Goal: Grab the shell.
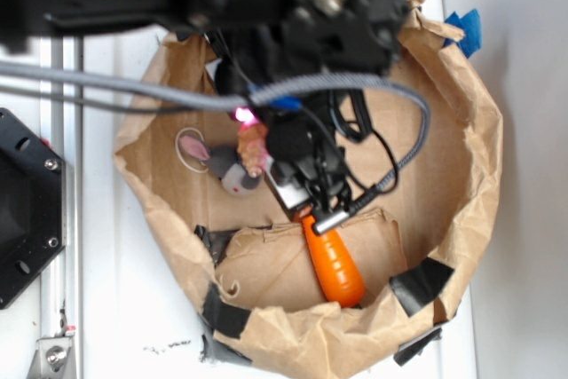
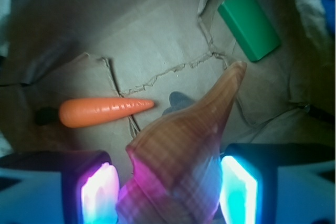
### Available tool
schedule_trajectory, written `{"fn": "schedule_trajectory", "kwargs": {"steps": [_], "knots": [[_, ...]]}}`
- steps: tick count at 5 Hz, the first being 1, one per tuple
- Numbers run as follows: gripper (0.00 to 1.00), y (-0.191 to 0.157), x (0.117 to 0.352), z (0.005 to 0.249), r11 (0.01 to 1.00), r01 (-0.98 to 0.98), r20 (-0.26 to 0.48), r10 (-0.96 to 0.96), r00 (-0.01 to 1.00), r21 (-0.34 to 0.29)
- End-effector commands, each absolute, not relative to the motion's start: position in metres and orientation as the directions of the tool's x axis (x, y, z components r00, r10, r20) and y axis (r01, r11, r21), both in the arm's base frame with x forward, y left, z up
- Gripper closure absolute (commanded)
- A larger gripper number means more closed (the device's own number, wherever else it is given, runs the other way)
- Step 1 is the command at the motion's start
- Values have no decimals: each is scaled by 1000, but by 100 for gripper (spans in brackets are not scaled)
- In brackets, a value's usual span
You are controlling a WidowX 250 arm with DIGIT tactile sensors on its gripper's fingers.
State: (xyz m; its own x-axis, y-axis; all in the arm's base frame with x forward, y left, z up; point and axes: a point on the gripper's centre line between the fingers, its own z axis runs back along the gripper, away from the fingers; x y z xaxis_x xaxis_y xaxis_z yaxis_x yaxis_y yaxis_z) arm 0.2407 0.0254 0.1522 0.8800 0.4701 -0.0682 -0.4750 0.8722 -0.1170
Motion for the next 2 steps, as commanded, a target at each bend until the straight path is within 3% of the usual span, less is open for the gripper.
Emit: {"fn": "schedule_trajectory", "kwargs": {"steps": [1, 2], "knots": [[100, 36, 242, 168, 871, -479, -21, 480, 877, -110], [100, 37, 238, 163, 853, -516, 46, 520, 853, -84]]}}
